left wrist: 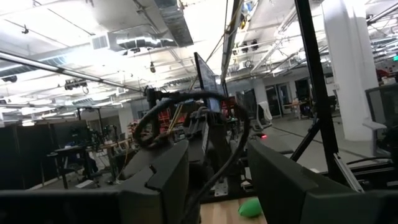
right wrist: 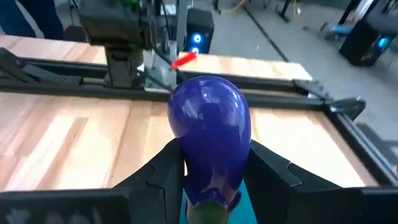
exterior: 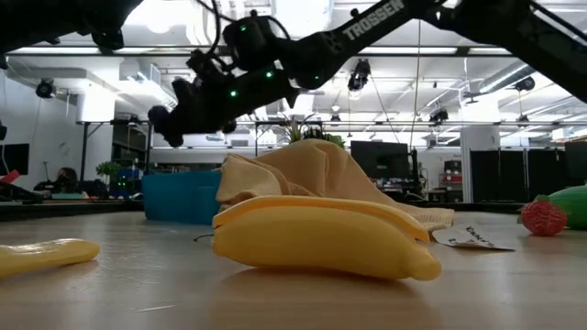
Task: Pick and placing Produce into tupperware
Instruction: Put the violet eggplant into the blue bin
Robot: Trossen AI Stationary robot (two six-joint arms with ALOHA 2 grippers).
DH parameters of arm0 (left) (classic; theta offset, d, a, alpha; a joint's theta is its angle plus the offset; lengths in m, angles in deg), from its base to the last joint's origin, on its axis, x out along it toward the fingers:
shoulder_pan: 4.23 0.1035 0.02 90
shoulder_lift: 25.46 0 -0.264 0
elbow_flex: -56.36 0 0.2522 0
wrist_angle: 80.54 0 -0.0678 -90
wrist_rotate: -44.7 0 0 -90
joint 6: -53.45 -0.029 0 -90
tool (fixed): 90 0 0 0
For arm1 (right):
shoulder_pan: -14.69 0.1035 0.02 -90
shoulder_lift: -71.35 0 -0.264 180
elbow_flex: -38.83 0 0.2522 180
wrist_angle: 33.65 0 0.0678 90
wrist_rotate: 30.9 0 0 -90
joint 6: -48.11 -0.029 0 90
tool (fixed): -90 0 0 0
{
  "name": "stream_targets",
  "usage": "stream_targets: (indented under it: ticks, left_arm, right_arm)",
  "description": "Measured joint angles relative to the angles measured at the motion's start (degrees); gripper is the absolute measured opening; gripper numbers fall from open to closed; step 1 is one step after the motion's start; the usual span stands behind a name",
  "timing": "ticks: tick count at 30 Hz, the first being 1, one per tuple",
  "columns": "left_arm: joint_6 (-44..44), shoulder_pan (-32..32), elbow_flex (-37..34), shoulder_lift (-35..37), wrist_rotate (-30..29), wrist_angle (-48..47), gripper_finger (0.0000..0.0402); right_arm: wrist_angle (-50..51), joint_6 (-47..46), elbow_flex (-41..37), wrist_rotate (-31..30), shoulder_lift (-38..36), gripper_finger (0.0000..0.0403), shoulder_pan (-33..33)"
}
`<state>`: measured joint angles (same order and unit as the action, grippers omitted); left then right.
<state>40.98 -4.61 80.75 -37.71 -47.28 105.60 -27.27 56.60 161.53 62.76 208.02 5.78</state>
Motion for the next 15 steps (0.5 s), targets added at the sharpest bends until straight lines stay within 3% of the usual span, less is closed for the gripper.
stream_targets:
  ticks: [6, 15]
  left_arm:
    - [0.0, 0.0, 0.0, 0.1, 0.0, 0.0, 0.0151]
    - [0.0, 0.0, 0.0, 0.1, 0.0, 0.1, 0.0151]
  right_arm:
    - [7.7, -1.4, 2.4, -0.1, 1.2, 0.0132, -0.6]
    - [8.9, -4.0, 0.4, 4.2, 1.2, 0.0132, -0.5]
